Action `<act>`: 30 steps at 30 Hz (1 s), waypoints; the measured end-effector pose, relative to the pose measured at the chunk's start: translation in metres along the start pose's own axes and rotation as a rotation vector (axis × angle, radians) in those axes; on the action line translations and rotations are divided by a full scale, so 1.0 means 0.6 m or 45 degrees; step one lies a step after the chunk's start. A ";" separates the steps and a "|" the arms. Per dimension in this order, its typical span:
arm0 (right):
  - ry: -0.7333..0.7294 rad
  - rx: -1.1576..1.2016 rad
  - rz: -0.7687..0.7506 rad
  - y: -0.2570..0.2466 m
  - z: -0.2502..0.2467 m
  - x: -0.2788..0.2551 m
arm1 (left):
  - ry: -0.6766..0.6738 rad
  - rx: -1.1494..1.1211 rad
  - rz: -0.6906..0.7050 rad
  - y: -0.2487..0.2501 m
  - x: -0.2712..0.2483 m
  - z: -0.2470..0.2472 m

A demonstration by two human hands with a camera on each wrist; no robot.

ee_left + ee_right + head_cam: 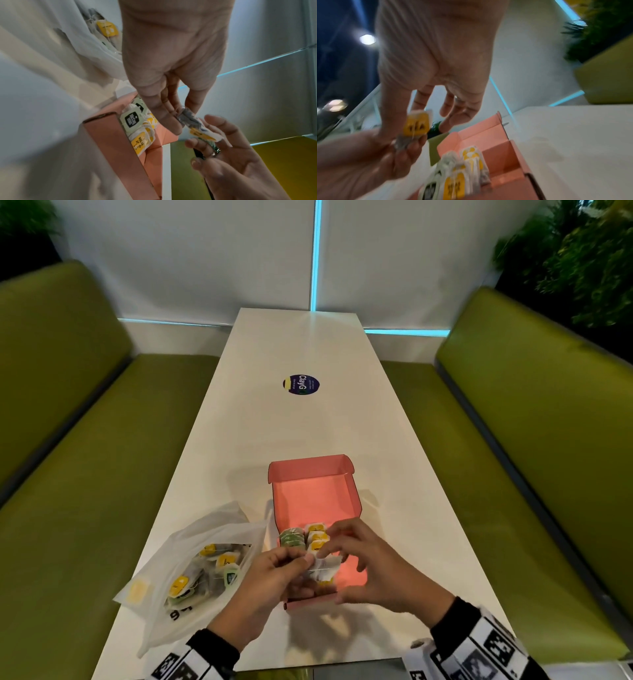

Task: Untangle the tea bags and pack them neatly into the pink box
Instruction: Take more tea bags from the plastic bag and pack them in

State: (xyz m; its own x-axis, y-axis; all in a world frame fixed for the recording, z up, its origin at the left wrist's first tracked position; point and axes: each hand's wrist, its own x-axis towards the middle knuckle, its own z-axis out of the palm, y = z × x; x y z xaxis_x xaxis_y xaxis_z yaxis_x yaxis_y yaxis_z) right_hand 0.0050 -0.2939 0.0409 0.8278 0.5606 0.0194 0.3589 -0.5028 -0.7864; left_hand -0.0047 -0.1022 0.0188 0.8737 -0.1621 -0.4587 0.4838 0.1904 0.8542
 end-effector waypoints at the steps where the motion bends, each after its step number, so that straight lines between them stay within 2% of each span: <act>1: 0.053 -0.025 -0.015 0.004 0.009 0.002 | -0.019 -0.011 -0.009 0.000 -0.001 0.003; 4: 0.197 0.067 0.031 0.010 0.027 0.008 | -0.066 -0.050 -0.046 0.003 -0.006 0.012; 7: 0.328 0.166 0.124 0.011 0.029 0.013 | -0.008 -0.077 -0.037 0.006 -0.006 0.008; 11: 0.351 0.382 0.271 0.012 0.021 0.010 | 0.127 0.058 0.157 0.000 -0.003 -0.005; 15: 0.344 0.577 0.339 0.006 0.018 0.008 | 0.095 0.145 0.374 -0.003 -0.008 -0.007; 20: 0.373 0.748 0.443 -0.003 0.019 0.006 | 0.024 0.287 0.543 -0.009 -0.015 0.002; 30: 0.417 1.061 0.520 -0.017 0.025 0.010 | 0.118 0.057 0.516 -0.016 -0.010 0.014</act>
State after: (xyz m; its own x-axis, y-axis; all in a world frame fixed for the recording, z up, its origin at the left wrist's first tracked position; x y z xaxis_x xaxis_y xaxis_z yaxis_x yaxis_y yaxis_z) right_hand -0.0002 -0.2757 0.0396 0.9443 0.1739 -0.2794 -0.2960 0.0778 -0.9520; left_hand -0.0150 -0.1112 0.0156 0.9948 0.0053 -0.1015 0.0989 0.1787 0.9789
